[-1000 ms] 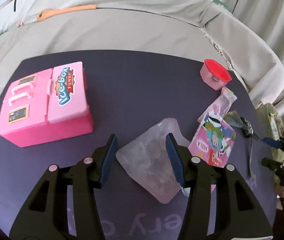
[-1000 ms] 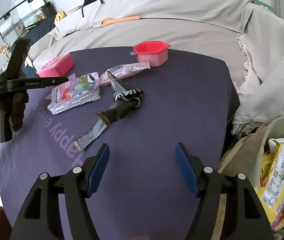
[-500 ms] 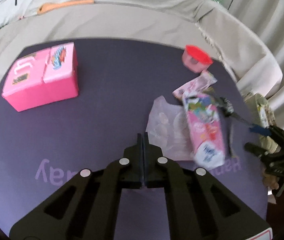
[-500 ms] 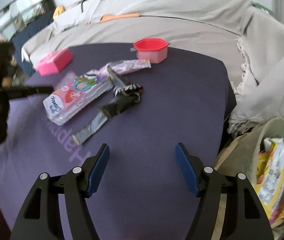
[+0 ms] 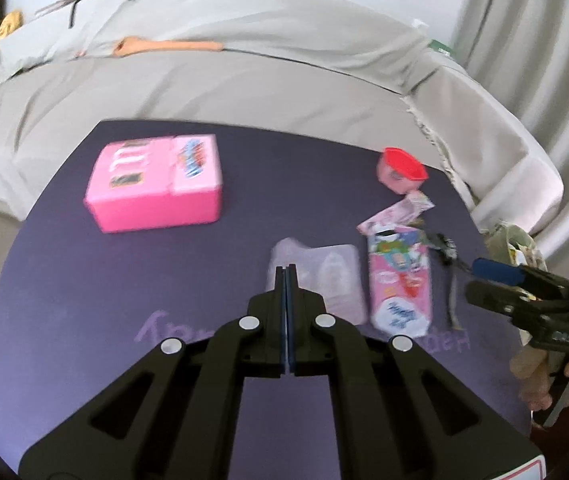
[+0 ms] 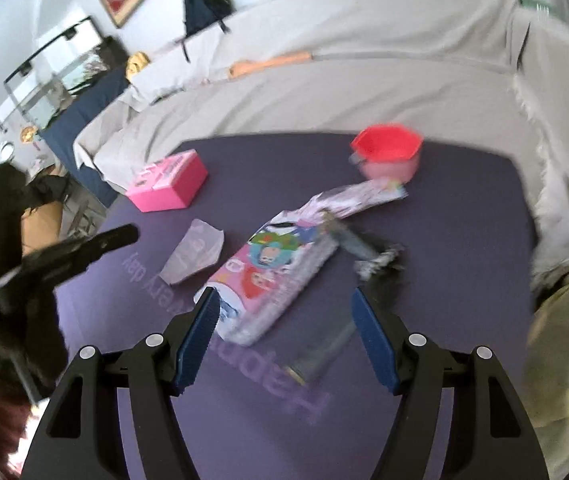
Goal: Collect trash
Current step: 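Grasp the pink candy pack with the right tool, then carry the pink candy pack over the bin and open the right tool, then move both tools back over the table toward the remaining wrappers, then grasp the pink wrapper with the left tool while the right grasps the black-silver wrapper, then carry both wrappers over the bin and open both tools to drop them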
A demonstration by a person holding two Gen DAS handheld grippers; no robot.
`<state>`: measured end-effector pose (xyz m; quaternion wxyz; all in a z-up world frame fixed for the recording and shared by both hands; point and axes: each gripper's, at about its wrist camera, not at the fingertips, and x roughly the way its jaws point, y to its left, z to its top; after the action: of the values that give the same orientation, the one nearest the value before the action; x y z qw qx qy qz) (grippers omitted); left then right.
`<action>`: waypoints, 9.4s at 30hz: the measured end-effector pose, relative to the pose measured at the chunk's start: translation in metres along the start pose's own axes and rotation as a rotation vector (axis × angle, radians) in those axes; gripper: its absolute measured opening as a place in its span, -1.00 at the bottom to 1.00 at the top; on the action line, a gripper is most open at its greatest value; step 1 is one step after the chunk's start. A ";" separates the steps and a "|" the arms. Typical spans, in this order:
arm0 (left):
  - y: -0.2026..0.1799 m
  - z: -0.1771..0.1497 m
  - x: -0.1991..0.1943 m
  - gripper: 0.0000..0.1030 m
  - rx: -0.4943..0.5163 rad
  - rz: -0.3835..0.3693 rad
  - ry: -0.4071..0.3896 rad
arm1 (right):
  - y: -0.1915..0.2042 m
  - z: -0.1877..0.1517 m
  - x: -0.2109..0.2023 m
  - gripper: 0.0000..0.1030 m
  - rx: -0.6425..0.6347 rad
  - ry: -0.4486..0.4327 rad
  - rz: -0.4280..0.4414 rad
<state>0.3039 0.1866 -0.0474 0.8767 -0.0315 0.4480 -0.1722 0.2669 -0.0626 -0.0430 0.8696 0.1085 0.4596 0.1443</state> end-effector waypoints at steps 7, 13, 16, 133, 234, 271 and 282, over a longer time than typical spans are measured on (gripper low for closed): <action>0.034 -0.016 -0.003 -0.86 -0.087 -0.056 0.006 | 0.015 0.012 0.053 0.16 0.020 0.044 -0.100; 0.032 -0.018 0.001 -0.39 -0.079 -0.105 0.006 | 0.031 0.015 0.056 -0.81 -0.125 0.076 -0.087; 0.024 -0.015 0.011 -0.31 -0.059 -0.122 0.023 | 0.036 0.015 0.036 -0.83 -0.170 0.037 -0.084; -0.110 0.006 0.052 -0.24 -0.019 -0.151 0.046 | -0.216 -0.076 -0.162 -0.02 0.182 -0.189 -0.460; -0.175 -0.013 -0.004 -0.75 0.223 -0.045 -0.013 | -0.084 -0.040 -0.135 -0.61 -0.157 -0.202 -0.214; -0.414 -0.026 0.139 -0.05 0.406 -0.467 0.243 | -0.269 -0.071 -0.216 -0.61 0.104 -0.241 -0.387; -0.356 -0.012 0.086 0.00 0.308 -0.359 0.133 | -0.253 -0.058 -0.170 -0.60 0.061 -0.199 -0.372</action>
<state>0.2436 -0.1752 -0.0467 0.7949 0.0349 0.4606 -0.3934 0.1659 -0.3553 -0.0258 0.9187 0.0617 0.3876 -0.0441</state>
